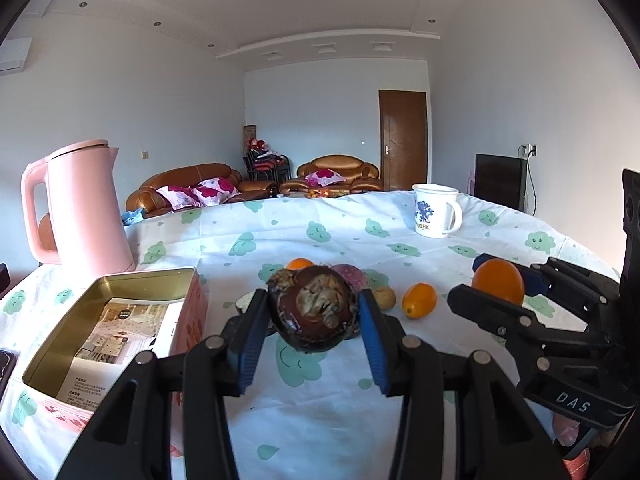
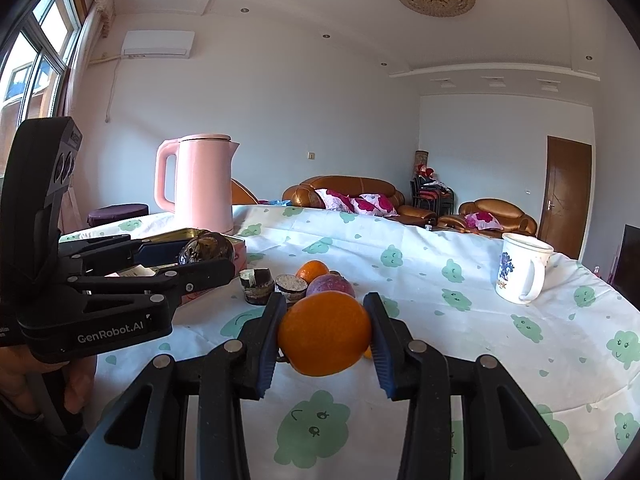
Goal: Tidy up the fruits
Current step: 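Lift the dark cake with the left tool and carry it toward the tin box, then lower the orange into the tin with the right tool while the left tool lowers the cake in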
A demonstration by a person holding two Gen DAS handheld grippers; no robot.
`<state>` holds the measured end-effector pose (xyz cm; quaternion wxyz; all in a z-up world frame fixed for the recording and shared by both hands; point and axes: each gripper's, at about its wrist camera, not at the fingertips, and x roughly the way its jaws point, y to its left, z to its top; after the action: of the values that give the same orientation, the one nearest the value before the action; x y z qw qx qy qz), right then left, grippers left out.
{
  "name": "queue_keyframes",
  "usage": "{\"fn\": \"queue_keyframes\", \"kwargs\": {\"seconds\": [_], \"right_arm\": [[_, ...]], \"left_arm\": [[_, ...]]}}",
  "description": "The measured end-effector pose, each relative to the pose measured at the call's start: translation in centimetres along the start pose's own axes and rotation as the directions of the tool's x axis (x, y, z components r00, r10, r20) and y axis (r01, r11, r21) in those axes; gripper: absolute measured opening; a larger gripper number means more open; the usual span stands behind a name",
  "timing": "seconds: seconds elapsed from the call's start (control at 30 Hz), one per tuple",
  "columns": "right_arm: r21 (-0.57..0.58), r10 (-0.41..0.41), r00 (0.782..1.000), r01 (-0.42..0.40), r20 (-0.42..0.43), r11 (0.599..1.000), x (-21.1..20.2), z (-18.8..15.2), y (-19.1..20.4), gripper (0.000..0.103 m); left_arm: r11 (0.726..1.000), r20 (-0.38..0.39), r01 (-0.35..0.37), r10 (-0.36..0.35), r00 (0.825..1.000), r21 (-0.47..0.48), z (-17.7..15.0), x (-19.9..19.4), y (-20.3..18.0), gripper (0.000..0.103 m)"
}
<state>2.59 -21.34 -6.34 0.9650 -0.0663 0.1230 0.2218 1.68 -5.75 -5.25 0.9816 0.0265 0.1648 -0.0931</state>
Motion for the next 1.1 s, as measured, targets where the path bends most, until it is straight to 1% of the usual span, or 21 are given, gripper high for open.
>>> {"fn": "queue_keyframes", "kwargs": {"seconds": [0.27, 0.63, 0.93, 1.1], "right_arm": [[-0.013, 0.007, 1.0, -0.006, 0.025, 1.0, -0.4, 0.0, 0.2, 0.042], [-0.027, 0.015, 1.0, -0.014, 0.024, 1.0, -0.6, 0.5, 0.6, 0.042], [-0.045, 0.026, 0.999, -0.025, 0.019, 0.999, -0.3, 1.5, 0.8, 0.042], [-0.054, 0.051, 0.999, -0.05, 0.014, 0.997, 0.1, 2.5, 1.1, 0.042]], "left_arm": [[0.999, 0.05, -0.039, 0.038, 0.998, 0.019, 0.3, -0.9, -0.2, 0.046], [0.996, 0.104, -0.081, 0.077, 0.992, 0.04, 0.8, -2.0, -0.2, 0.046], [0.994, 0.107, -0.109, 0.104, 0.989, 0.033, 1.2, -2.3, 0.4, 0.046], [0.991, 0.104, -0.136, 0.134, 0.985, 0.013, 1.4, -2.5, 1.3, 0.046]]}}
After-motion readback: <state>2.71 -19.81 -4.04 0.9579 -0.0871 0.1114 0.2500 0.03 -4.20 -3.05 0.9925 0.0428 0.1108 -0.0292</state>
